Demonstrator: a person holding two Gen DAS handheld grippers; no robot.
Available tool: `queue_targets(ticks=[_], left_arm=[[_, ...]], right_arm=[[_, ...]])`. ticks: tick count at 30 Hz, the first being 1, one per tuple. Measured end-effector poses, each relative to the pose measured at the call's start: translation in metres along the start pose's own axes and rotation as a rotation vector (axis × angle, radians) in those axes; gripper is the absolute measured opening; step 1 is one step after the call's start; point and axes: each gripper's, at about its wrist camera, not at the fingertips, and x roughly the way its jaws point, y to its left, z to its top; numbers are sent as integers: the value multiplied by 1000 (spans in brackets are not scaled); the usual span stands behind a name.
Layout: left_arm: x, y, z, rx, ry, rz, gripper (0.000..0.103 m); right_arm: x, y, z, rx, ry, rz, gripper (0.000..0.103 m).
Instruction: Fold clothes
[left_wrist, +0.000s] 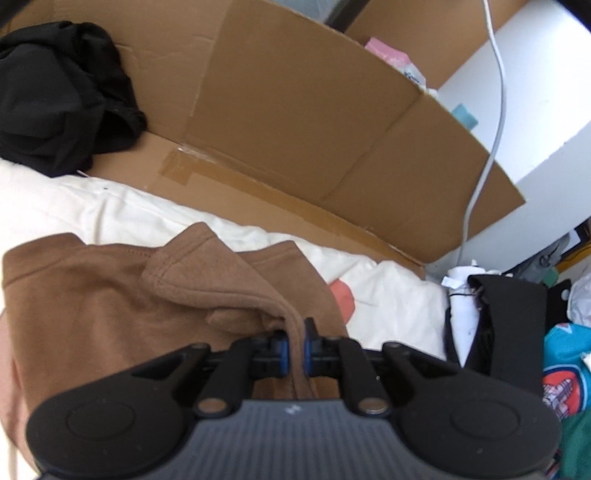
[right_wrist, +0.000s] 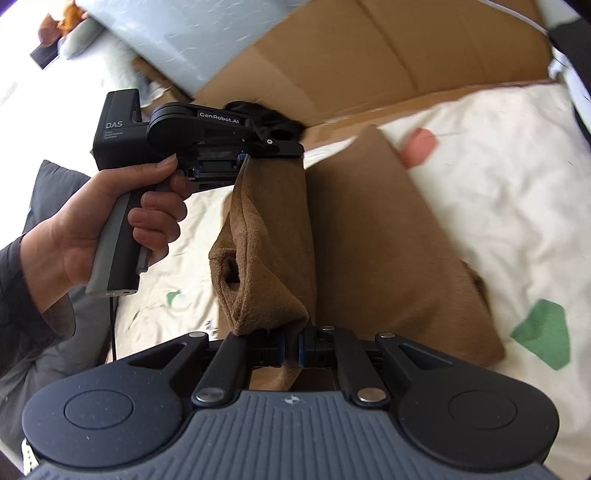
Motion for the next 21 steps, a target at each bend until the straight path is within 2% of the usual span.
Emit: queue_targets(ticks=[16,19,21], left_arm=[[36,-28,-15,23,39,34,10],[45,-30,-15,16,58,42,12],[47,-31,-15,15,63,42,18]], right_arm=[[-2,-35,-18,111,23,-51,6],[-2,-41,-21,112,37,-67,6],[-1,-42,-20,120,54,-62,8]])
